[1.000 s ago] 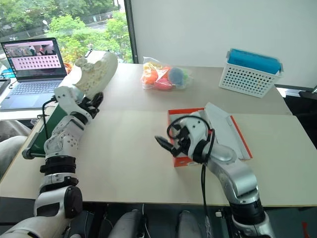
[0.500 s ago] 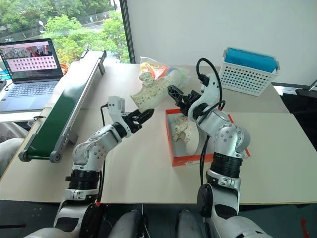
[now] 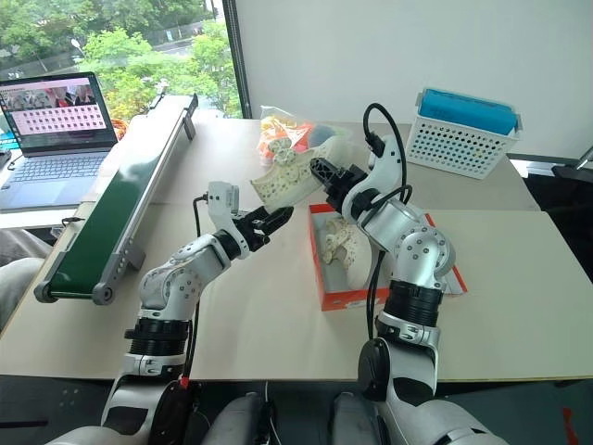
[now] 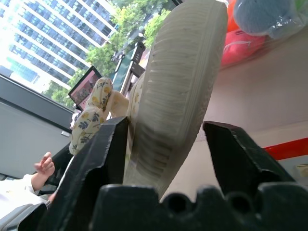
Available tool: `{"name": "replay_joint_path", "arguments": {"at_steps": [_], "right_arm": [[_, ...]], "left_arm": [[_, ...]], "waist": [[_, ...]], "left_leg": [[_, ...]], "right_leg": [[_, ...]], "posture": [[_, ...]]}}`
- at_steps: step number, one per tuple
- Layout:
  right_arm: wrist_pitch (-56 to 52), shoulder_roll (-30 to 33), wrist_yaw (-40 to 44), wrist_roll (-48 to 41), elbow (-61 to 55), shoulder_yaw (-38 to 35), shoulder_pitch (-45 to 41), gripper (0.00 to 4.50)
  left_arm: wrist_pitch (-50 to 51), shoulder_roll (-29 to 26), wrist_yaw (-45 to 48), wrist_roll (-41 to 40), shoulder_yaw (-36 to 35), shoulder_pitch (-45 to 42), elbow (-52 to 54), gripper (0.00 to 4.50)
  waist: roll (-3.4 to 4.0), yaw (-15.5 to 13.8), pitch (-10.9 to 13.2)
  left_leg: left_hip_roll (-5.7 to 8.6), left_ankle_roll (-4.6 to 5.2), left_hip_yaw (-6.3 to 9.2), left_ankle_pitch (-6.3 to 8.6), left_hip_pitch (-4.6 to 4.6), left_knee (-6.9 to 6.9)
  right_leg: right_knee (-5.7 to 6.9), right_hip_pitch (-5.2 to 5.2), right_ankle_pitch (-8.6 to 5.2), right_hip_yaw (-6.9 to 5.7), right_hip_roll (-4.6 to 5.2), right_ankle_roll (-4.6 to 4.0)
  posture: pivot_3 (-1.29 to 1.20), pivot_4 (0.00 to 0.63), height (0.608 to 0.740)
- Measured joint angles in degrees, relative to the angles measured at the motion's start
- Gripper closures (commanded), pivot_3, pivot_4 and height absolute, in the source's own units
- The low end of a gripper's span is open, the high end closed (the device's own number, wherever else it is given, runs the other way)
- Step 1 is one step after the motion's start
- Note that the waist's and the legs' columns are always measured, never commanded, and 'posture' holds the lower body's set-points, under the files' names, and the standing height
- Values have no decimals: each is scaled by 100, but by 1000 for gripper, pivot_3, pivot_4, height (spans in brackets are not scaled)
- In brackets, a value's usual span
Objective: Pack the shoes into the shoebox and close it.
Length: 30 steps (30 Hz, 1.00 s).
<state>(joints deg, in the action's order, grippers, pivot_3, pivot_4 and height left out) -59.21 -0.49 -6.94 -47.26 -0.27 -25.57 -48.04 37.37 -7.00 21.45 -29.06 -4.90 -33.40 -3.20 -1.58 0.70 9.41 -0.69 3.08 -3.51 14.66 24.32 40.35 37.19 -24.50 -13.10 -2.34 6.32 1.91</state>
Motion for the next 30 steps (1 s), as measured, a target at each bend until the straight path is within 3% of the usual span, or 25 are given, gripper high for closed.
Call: {"name": "replay_joint_path", "arguments": {"at_steps": [3, 9, 14, 17, 19, 21, 24, 27, 30], "right_arm": [[0, -29, -113, -54, -12, 1, 1, 3583], [77, -147, -283, -134, -32, -25, 12, 3583], [284, -354, -482, -247, -33, -178, 12, 3600], [355, -170, -596, -312, -22, -265, -1, 3600], [338, 324, -551, -300, 108, -239, -71, 3600], [-156, 1721, -208, -198, 562, -166, -352, 3600], [-861, 3068, 310, -60, 915, 24, -653, 3600], [-1563, 3952, 1235, 36, 1084, 842, -836, 3600], [-2007, 4301, 2108, 205, 1202, 1892, -857, 3600]], "left_arm": [[-8, 2, 0, 35, 12, 0, 0, 1956], [-254, -80, 63, 315, 207, 14, 1, 1956], [-663, -252, 355, 557, 425, 94, 43, 96], [-877, -543, 779, 717, 723, 186, 264, 43], [-872, -634, 1043, 708, 859, 216, 369, 43], [-866, -895, 1388, 680, 963, 315, 508, 43], [-866, -1083, 1458, 715, 890, 482, 451, 43], [-873, -1068, 1476, 800, 915, 497, 356, 43], [-876, -976, 1520, 868, 1057, 504, 354, 43]], "waist": [[0, 1, 0], [0, 1, 0], [2, 1, 1], [6, -16, 3], [8, -49, 5], [27, -93, 17], [37, -84, 21], [37, 33, 21], [37, 86, 21]], "left_leg": [[0, 0, 0, 0, 0, 0], [0, 0, 0, 0, 0, -2], [0, 0, -1, 0, 1, -3], [2, 0, -1, 0, 5, -3], [5, 3, -1, 2, 9, -1], [16, 15, -1, 6, 12, 1], [12, 21, -8, 9, 9, -12], [-3, 20, -19, 9, -6, -25], [-6, 17, -21, 7, -11, -26]], "right_leg": [[0, 0, 0, 0, 0, 0], [-1, 0, 0, 0, -1, 0], [-1, -2, 0, 0, -1, 0], [-5, -2, 0, -1, 2, 0], [-8, -2, 0, -1, 5, 0], [-11, -1, 0, -2, 14, 1], [-18, -8, -3, 4, 12, 3], [-42, -5, -5, 17, 1, -2], [-39, -4, -2, 21, 1, -6]], "posture": [[0, 150, 705], [0, 150, 705], [0, 150, 705], [0, 150, 705], [0, 150, 705], [0, 150, 705], [0, 150, 705], [0, 150, 705], [0, 150, 705]]}}
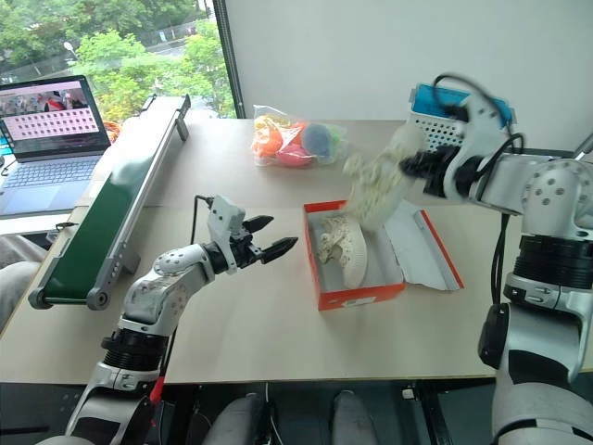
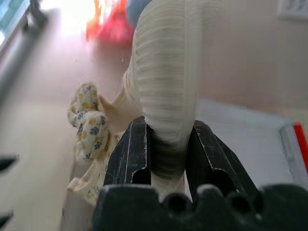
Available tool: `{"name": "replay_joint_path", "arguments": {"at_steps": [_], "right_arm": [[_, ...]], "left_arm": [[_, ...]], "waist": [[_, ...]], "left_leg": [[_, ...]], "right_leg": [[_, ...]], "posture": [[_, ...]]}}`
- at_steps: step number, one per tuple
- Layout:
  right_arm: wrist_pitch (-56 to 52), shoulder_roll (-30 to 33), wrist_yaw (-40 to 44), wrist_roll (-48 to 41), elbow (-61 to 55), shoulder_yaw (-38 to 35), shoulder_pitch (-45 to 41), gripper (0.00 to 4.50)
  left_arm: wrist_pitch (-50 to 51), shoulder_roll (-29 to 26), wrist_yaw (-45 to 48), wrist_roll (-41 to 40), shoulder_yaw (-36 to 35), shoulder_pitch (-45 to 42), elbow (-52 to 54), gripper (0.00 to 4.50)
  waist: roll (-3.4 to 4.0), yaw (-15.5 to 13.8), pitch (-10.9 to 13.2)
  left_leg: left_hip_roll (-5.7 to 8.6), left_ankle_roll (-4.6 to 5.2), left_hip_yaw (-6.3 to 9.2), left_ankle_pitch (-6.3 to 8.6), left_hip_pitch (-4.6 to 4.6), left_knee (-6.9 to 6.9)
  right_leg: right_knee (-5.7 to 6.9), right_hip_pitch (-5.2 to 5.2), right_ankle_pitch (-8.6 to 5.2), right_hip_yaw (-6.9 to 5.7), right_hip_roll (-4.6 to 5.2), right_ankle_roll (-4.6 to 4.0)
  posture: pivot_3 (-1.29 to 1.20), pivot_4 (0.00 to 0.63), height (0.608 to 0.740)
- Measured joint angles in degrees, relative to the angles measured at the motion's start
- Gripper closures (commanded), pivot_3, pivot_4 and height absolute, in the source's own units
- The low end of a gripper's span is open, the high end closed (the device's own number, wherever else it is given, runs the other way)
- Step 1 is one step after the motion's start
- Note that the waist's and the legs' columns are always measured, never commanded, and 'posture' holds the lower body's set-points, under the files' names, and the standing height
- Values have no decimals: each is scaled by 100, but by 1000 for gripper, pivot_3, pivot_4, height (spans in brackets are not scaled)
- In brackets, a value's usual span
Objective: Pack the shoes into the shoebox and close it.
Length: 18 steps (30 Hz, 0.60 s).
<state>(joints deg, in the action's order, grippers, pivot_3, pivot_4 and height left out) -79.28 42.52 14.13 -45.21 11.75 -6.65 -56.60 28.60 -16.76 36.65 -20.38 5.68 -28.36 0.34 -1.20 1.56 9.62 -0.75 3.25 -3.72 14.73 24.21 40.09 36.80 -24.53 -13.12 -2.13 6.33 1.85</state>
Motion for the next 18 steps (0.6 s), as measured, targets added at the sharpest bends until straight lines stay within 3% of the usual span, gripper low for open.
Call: {"name": "replay_joint_path", "arguments": {"at_steps": [11, 18], "right_arm": [[85, 86, 1660, 695, 463, 1282, -422, 3600], [235, 176, 2309, 1160, 743, 1525, -802, 3600]], "left_arm": [[0, 72, -6, 97, 35, 174, -2, 43], [0, 122, -10, 127, 38, 262, 2, 43]], "waist": [[1, -172, -1], [1, -212, -1]], "left_leg": [[7, 4, 8, 3, 13, 12], [7, 4, 10, 3, 14, 14]], "right_leg": [[-5, 1, 1, -14, 13, 2], [-5, -1, 1, -16, 12, 3]], "posture": [[0, 150, 705], [0, 150, 705]]}}
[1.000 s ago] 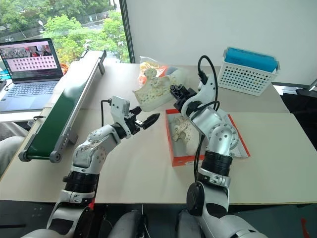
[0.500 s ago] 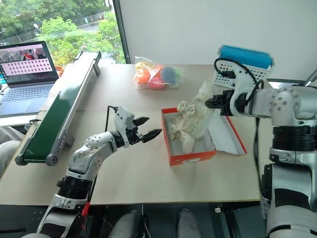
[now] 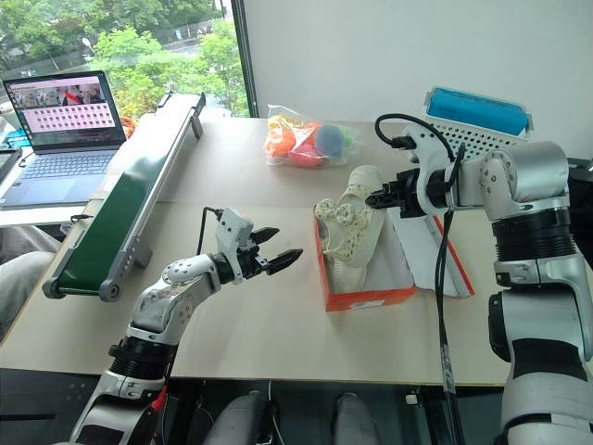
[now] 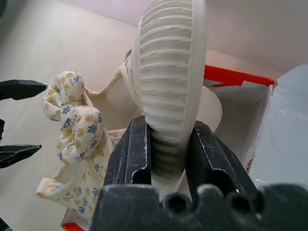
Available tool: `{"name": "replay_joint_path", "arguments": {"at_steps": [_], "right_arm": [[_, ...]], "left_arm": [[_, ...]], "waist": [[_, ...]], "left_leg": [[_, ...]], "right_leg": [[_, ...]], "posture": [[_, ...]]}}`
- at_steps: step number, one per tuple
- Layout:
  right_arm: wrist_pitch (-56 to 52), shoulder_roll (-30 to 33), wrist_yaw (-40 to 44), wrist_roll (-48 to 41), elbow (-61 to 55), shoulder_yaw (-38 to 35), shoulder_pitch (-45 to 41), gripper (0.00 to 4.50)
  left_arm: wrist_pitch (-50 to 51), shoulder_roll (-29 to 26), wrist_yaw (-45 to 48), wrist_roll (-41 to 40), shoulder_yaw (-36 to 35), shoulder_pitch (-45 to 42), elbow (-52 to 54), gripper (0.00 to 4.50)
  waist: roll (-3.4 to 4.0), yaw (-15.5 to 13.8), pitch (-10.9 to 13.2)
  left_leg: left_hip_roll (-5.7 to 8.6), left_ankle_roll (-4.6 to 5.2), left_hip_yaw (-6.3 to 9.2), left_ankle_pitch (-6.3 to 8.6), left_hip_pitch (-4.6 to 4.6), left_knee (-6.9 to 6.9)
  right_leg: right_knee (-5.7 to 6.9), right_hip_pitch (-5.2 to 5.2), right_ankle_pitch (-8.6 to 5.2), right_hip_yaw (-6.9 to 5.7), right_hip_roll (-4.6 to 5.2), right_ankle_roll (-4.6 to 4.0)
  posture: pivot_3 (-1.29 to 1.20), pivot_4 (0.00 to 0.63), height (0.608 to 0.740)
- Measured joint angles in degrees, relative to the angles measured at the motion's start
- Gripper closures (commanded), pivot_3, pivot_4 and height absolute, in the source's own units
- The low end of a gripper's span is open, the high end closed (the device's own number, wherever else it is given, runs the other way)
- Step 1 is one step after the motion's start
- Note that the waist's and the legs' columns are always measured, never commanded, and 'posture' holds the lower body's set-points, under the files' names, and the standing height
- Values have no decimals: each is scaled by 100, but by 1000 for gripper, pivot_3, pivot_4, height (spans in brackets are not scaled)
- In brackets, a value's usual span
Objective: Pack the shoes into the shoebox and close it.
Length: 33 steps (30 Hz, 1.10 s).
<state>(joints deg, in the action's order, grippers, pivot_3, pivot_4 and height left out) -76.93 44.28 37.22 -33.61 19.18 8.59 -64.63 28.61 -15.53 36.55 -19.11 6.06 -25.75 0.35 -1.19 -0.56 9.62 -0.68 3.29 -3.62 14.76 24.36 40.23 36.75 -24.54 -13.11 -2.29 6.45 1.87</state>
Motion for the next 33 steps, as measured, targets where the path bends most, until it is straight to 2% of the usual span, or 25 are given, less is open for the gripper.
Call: {"name": "replay_joint_path", "arguments": {"at_steps": [6, 11, 24, 28, 33], "right_arm": [[30, 356, 440, 291, -178, 229, 6, 3600], [-135, 498, 540, 359, -336, 119, 21, 3600], [-1047, -518, -37, 285, -207, -1359, -324, 3600], [-969, -773, -117, 310, -290, -1361, -48, 3600], [172, -946, 110, 753, 868, -892, 599, 3600]], "left_arm": [[4, 28, -4, 1, 5, 19, 18, 43], [21, 35, 3, 0, 35, 36, 40, 43], [195, 54, -12, -3, 126, 132, 314, 43], [254, 55, -45, -7, 126, 146, 423, 43], [305, 53, -131, -14, 124, 245, 557, 43]], "waist": [[0, -12, 0], [0, 10, 0], [0, -3, 0], [0, -8, 0], [-1, -9, 0]], "left_leg": [[1, 1, 0, 0, 3, 1], [-2, 0, -1, 0, 0, 0], [-1, -1, -2, 0, 2, 0], [1, -1, 0, -1, 2, 1], [9, -1, -2, -1, 1, 6]], "right_leg": [[-1, -1, 0, -1, 2, 0], [1, -3, 0, 1, 1, 0], [4, -4, 0, 0, 3, -1], [5, -2, 1, 0, 3, -1], [2, 4, 2, -1, 4, 3]], "posture": [[0, 150, 705], [0, 150, 705], [0, 150, 705], [0, 150, 705], [0, 150, 705]]}}
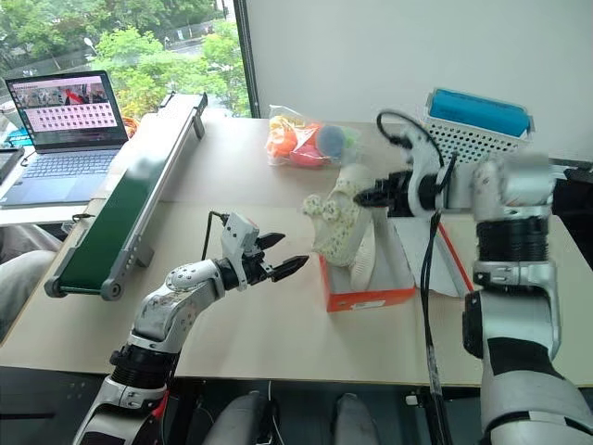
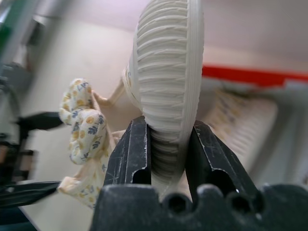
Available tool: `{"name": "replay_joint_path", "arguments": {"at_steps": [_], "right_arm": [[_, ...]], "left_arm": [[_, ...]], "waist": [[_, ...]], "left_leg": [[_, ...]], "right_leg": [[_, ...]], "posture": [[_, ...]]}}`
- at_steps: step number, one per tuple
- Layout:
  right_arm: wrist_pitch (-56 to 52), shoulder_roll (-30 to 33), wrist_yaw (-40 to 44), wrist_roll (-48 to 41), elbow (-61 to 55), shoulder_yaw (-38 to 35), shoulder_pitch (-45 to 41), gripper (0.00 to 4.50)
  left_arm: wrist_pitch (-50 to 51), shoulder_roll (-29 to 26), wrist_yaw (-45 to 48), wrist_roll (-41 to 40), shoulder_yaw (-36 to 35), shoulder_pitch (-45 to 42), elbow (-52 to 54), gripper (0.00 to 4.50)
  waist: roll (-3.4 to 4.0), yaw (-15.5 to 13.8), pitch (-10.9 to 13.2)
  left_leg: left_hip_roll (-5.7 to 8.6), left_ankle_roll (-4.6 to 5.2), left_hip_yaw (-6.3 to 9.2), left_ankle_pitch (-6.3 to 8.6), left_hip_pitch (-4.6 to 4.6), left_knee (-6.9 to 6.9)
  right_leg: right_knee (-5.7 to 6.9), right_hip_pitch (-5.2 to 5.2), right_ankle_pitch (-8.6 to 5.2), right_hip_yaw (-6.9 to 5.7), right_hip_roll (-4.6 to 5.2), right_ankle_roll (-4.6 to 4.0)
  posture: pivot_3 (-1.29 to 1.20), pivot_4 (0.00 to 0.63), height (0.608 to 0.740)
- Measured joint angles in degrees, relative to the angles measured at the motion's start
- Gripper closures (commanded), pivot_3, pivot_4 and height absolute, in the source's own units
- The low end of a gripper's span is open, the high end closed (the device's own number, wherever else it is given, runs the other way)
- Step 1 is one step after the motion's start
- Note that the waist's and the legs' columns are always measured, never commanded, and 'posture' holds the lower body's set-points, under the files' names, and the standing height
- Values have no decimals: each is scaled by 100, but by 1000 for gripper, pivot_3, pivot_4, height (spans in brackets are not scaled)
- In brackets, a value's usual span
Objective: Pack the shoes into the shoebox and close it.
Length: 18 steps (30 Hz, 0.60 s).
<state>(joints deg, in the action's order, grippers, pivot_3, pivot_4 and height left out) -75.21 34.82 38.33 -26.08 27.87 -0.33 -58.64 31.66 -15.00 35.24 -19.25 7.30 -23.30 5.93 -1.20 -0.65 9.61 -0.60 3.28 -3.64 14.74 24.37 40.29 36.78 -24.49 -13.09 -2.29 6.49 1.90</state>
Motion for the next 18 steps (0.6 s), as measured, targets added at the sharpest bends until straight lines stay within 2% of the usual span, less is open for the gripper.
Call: {"name": "replay_joint_path", "arguments": {"at_steps": [3, 8, 12, 18], "right_arm": [[441, 6, 310, 130, 332, 201, 55, 3600], [1328, 286, 1118, 599, 481, 1082, 115, 3600], [2511, 745, 1952, 1474, 345, 2135, 34, 3600], [3915, 958, 2739, 2543, 382, 2962, -195, 3600]], "left_arm": [[77, 1, -34, -5, 2, 5, 15, 43], [147, -26, -59, -46, -12, 6, 136, 43], [218, -34, -81, -76, -14, 30, 212, 43], [249, -14, -94, -112, -6, 66, 213, 43]], "waist": [[2, 21, 0], [2, 41, -2], [1, 4, -9], [2, 5, -9]], "left_leg": [[-6, -5, -1, -3, -4, -2], [-8, -3, 3, -1, -23, 1], [-5, -1, 9, 0, -26, 4], [-6, -6, 7, -2, -25, 4]], "right_leg": [[2, -3, 0, 1, -7, 0], [0, 21, 0, -1, -8, 0], [-3, 27, -1, -4, -6, 2], [-2, 22, -1, -3, -6, 2]], "posture": [[0, 150, 705], [0, 150, 705], [0, 150, 705], [0, 150, 705]]}}
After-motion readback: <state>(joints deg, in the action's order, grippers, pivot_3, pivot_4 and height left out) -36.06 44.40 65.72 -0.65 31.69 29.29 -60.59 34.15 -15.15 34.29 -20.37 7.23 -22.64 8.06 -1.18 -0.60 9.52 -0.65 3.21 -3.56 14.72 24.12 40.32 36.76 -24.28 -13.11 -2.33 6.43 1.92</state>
